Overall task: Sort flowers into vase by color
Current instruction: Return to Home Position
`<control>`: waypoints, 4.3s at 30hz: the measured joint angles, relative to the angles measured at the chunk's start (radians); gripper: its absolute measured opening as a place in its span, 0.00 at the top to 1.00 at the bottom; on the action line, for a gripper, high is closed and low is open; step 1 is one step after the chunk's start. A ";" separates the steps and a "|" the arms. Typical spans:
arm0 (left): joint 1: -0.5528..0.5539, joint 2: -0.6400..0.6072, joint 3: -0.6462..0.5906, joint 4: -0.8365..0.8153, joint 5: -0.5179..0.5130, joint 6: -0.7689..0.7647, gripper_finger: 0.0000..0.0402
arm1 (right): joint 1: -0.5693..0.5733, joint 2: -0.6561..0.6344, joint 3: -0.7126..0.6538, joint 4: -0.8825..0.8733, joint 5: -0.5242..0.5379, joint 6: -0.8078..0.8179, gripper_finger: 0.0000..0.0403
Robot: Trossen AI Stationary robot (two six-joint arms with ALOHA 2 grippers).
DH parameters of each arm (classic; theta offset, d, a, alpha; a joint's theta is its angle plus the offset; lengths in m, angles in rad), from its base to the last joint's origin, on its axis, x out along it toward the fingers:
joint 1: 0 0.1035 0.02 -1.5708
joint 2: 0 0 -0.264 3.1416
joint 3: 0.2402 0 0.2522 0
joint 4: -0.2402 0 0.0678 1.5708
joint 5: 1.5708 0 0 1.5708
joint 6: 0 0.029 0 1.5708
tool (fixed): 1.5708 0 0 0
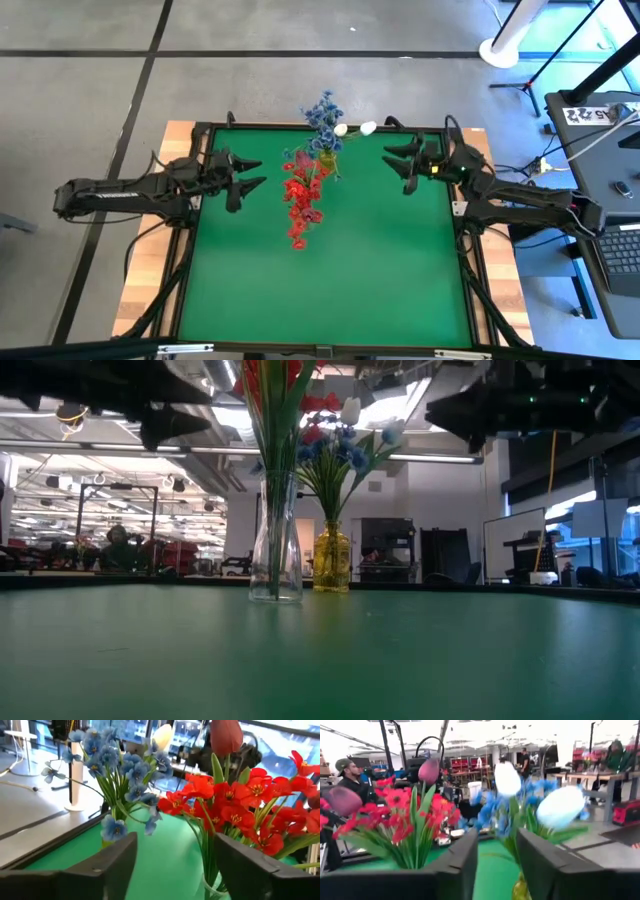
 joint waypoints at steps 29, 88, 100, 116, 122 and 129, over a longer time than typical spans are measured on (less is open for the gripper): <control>0.000 -0.174 -0.327 0.297 0.139 -0.055 1.00 | 0.000 -0.216 -0.221 -0.089 -0.034 -0.119 0.99; -0.068 -0.541 -0.387 -0.033 0.151 -0.057 1.00 | 0.577 -0.806 -0.381 -0.483 0.391 -0.225 1.00; -0.071 -0.538 -0.386 -0.025 0.146 -0.058 1.00 | 0.577 -0.807 -0.383 -0.528 0.442 -0.205 0.97; -0.071 -0.538 -0.386 -0.026 0.145 -0.058 1.00 | 0.577 -0.806 -0.385 -0.529 0.443 -0.261 0.97; -0.071 -0.538 -0.386 -0.026 0.145 -0.058 1.00 | 0.577 -0.806 -0.385 -0.530 0.442 -0.261 0.97; -0.071 -0.538 -0.386 -0.026 0.145 -0.058 1.00 | 0.577 -0.806 -0.386 -0.530 0.442 -0.261 0.97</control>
